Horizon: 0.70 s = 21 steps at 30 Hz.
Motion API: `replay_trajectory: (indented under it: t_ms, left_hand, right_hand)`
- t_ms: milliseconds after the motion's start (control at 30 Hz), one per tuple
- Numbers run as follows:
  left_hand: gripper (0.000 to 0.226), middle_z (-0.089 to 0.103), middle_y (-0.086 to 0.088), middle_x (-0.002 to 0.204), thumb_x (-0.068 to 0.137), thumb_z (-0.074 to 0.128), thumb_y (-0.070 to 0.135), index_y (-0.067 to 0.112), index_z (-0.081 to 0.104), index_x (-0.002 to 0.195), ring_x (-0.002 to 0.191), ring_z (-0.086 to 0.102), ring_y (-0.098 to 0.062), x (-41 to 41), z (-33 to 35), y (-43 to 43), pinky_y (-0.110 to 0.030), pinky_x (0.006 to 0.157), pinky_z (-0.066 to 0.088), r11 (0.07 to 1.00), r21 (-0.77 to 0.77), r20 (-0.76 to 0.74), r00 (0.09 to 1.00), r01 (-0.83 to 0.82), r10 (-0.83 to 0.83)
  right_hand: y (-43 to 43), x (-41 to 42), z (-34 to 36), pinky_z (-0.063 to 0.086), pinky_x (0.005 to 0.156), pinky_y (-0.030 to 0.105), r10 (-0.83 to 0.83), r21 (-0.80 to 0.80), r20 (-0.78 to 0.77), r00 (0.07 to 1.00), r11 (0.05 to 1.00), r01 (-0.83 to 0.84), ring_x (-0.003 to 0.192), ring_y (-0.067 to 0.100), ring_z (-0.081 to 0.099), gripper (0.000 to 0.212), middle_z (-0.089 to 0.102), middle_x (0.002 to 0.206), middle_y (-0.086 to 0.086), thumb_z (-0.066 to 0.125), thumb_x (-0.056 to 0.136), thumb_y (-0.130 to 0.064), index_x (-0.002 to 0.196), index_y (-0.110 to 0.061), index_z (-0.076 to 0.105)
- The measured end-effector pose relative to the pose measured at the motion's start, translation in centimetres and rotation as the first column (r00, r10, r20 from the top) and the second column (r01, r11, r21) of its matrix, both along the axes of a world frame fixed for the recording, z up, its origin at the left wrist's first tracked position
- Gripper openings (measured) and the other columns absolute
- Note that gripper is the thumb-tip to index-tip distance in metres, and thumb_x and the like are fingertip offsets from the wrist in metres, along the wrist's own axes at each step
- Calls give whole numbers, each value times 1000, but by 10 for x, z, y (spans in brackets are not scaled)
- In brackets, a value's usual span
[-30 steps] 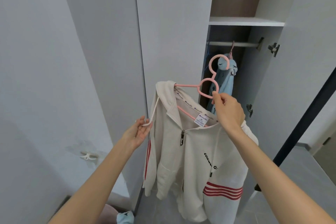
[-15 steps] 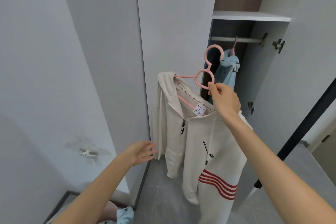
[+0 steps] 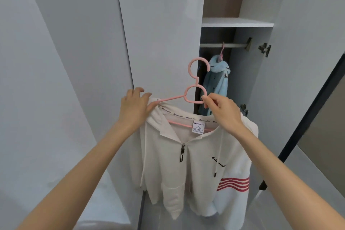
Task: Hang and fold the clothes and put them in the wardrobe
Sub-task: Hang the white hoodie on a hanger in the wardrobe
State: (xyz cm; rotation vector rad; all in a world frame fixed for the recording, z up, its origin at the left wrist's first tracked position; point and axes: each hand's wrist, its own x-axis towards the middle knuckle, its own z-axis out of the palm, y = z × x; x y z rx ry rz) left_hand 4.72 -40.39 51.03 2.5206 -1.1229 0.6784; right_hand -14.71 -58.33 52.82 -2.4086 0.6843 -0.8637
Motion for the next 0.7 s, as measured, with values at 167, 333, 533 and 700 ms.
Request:
replay_trajectory:
  t_ms: [167,333,533,700]
  left_hand:
    - [56,63,-3,79,93,31,54,13,68,94,73,55,-24,22,2,15,-25,64,35,938,-29,-100,933,346,-347]
    - [27,64,0,72,98,49,22,11,68,83,67,53,-15,6,2,11,-22,65,38,878,-329,-309,838,348,-449]
    - [52,20,9,50,92,55,40,17,35,50,48,20,-9,-3,10,6,-25,48,15,911,-271,-546,730,310,-411]
    - [37,50,13,51,88,62,38,8,73,69,51,40,-2,-8,9,2,-17,52,30,901,-377,-658,623,214,-423]
  right_hand:
    - [-1,-7,2,29,52,24,-50,-9,25,998,999,50,50,7,40,36,43,50,-9,44,98,-42,66,-27,53]
    - [2,-12,0,29,51,22,-37,-10,39,999,999,37,47,8,38,35,40,48,-9,45,98,-39,66,-27,51]
    - [7,-16,-2,26,50,17,-38,-37,44,998,999,40,47,7,38,33,42,51,-10,46,98,-38,66,-30,49]
    - [6,-17,-3,26,48,18,-72,-74,53,996,994,75,47,8,39,31,41,50,-10,46,98,-38,69,-27,52]
